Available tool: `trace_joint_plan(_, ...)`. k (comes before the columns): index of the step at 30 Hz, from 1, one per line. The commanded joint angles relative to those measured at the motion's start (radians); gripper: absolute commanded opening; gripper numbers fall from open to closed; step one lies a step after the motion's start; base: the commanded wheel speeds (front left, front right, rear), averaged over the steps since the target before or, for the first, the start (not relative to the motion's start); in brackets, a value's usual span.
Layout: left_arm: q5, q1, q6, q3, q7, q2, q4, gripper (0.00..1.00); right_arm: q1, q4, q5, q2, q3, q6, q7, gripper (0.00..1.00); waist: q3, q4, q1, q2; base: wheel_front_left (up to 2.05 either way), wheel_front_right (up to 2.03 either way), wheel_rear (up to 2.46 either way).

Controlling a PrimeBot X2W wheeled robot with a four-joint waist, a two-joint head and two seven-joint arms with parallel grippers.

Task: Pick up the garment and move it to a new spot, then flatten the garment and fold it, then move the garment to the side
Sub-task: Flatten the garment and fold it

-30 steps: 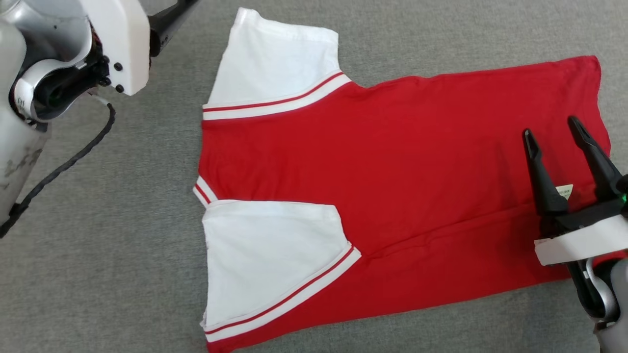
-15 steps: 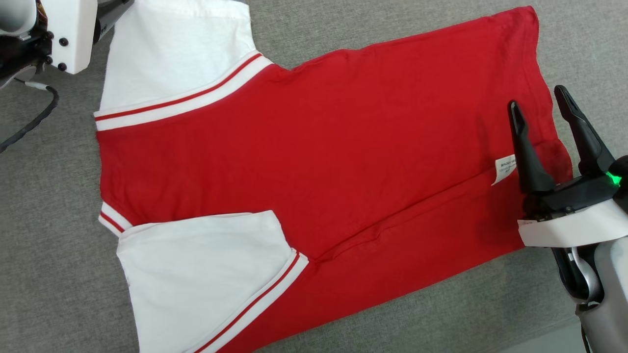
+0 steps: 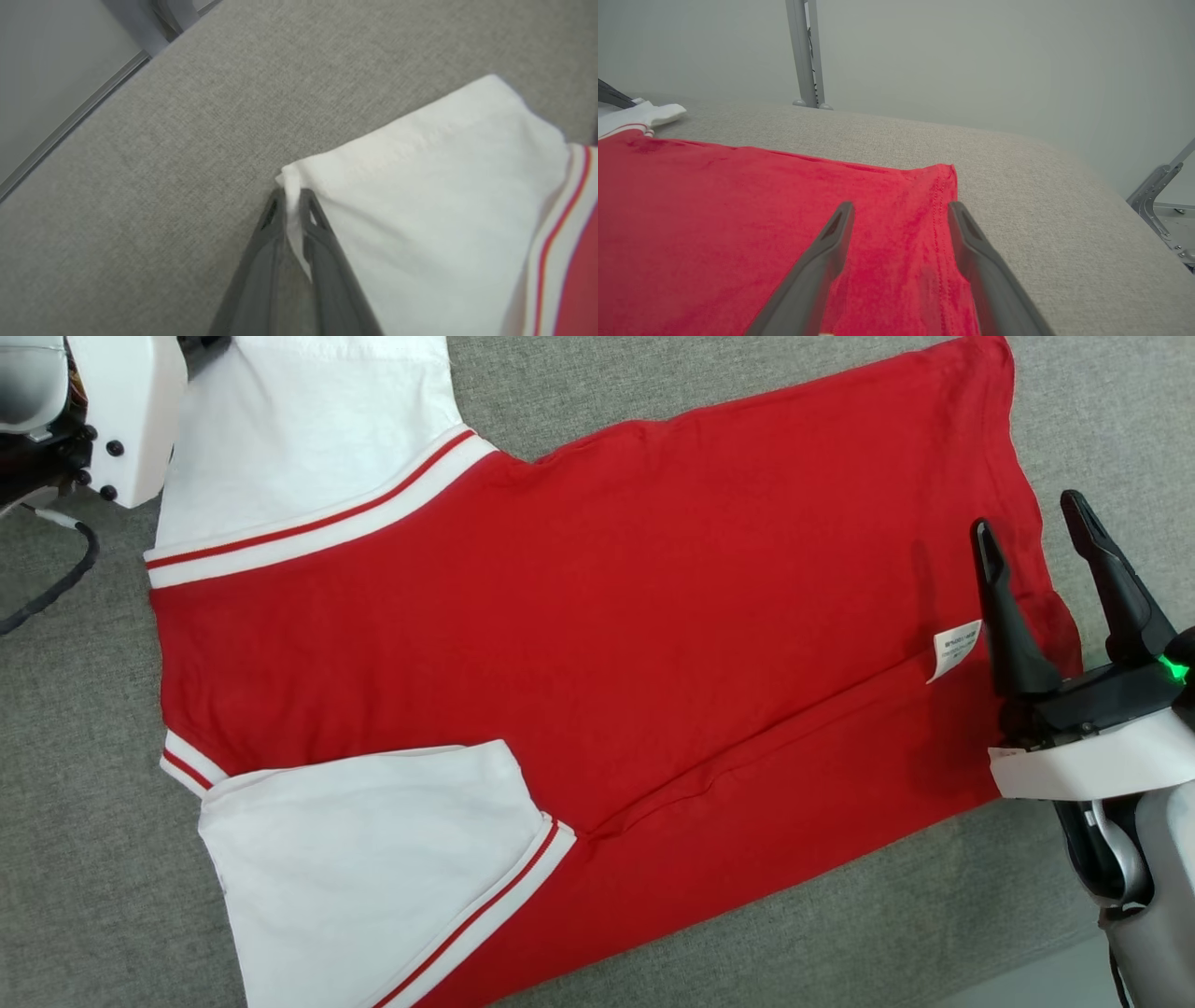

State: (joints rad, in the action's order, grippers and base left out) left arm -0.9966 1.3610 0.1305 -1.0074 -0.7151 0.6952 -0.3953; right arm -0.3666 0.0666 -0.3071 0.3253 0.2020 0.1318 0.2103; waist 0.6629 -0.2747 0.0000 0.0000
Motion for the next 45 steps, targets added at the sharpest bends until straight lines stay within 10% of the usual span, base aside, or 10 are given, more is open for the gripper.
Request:
trace_joint_plan(1, 0.004, 0.006, -0.001, -0.018, 0.013, 0.012, -0.010, 0.00, -0.020, 0.004, -0.005, 0.007, 0.001, -0.002, -0.015, 1.00, -0.001, 0.000, 0.0000, 0.0000, 0.00, 0.00, 0.00)
trace_joint_plan(8, 0.006, 0.027, -0.001, -0.040, 0.077, 0.017, -0.021, 0.00, -0.113, 0.038, -0.017, 0.023, 0.021, -0.002, -0.168, 1.00, -0.010, -0.003, 0.0000, 0.0000, 0.00, 0.00, 0.00)
trace_joint_plan(21, -0.041, 0.065, -0.001, -0.111, 0.087, 0.019, -0.009, 0.00, -0.456, 0.153, 0.082, -0.063, -0.082, -0.002, -0.888, 0.95, -0.022, 0.019, 0.0000, 0.0000, 0.00, 0.00, 0.00)
trace_joint_plan(40, -0.084, 0.104, -0.001, -0.187, 0.106, 0.013, -0.013, 0.00, -0.489, 0.229, -0.001, -0.095, -0.210, -0.002, -1.004, 1.00, -0.011, 0.060, 0.0000, 0.0000, 0.00, 0.00, 0.00)
trace_joint_plan(45, -0.092, 0.111, -0.001, -0.203, 0.107, 0.012, -0.017, 0.00, -0.506, 0.246, -0.017, -0.103, -0.215, -0.002, -1.001, 0.85, -0.009, 0.068, 0.0000, 0.0000, 0.00, 0.00, 0.00)
